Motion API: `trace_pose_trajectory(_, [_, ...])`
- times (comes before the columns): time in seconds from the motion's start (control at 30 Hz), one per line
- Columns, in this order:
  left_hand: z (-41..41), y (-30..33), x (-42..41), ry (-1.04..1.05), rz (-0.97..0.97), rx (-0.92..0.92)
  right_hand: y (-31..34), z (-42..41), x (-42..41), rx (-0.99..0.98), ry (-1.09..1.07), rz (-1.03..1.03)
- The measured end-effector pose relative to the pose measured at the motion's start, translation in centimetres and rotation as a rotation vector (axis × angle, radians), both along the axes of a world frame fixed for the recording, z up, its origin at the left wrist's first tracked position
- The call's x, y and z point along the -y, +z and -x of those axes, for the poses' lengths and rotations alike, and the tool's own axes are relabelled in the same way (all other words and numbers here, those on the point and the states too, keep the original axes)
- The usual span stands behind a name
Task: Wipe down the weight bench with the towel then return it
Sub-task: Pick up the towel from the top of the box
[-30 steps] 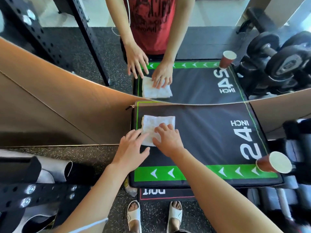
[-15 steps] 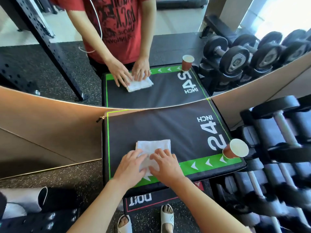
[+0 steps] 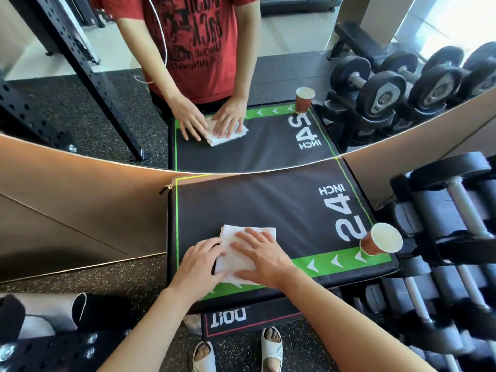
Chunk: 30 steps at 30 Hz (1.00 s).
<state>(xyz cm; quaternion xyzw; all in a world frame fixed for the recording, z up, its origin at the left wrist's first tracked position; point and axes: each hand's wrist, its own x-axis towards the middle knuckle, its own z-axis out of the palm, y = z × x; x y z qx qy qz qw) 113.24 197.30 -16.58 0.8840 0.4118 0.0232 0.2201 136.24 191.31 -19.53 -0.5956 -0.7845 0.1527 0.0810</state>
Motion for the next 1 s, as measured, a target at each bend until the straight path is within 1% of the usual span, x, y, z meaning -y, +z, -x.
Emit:
trace_pose_trajectory(0.1, [0.6,0.0,0.4,0.028,0.005,-0.003,-0.4,0.1,0.2,0.016,-0.021,-0.089])
trace_pose_trajectory(0.2, [1.1,-0.3,0.7,0.068,0.005,0.032,-0.7,1.5,-0.1,0.018,-0.099,-0.188])
trace_pose_trajectory(0.3, [1.4,-0.2,0.5,0.111,-0.03,0.052,-1.0,2.9,-0.7,0.07,-0.187,-0.201])
trace_pose_trajectory(0.43, [1.4,0.1,-0.2,0.132,-0.046,0.064,-0.8,3.8,-0.7,0.155,-0.222,-0.23])
trace_pose_trajectory(0.57, [1.3,0.5,-0.3,0.134,-0.05,0.084,-0.5,4.8,0.4,0.117,-0.35,-0.193])
trace_pose_trajectory(0.6, [1.4,0.5,-0.2,0.135,-0.049,0.088,-0.2,4.8,0.6,0.103,-0.345,-0.204])
trace_pose_trajectory(0.67, [1.5,0.5,-0.2,0.141,-0.044,0.081,0.5,4.3,0.7,0.075,-0.246,-0.23])
trace_pose_trajectory(0.73, [1.8,0.4,-0.1,0.154,-0.049,0.071,0.6,3.6,0.3,0.052,-0.106,-0.202])
trace_pose_trajectory(0.8, [2.1,0.3,-0.1,0.167,-0.05,0.068,-0.1,3.1,0.0,0.037,-0.03,-0.157])
trace_pose_trajectory(0.87, [2.2,0.3,0.0,0.175,-0.058,0.071,-1.3,3.0,0.0,0.037,-0.014,-0.199])
trace_pose_trajectory(1.0, [2.1,0.4,0.0,0.173,-0.06,0.064,-1.9,3.6,-1.1,0.069,-0.075,-0.323])
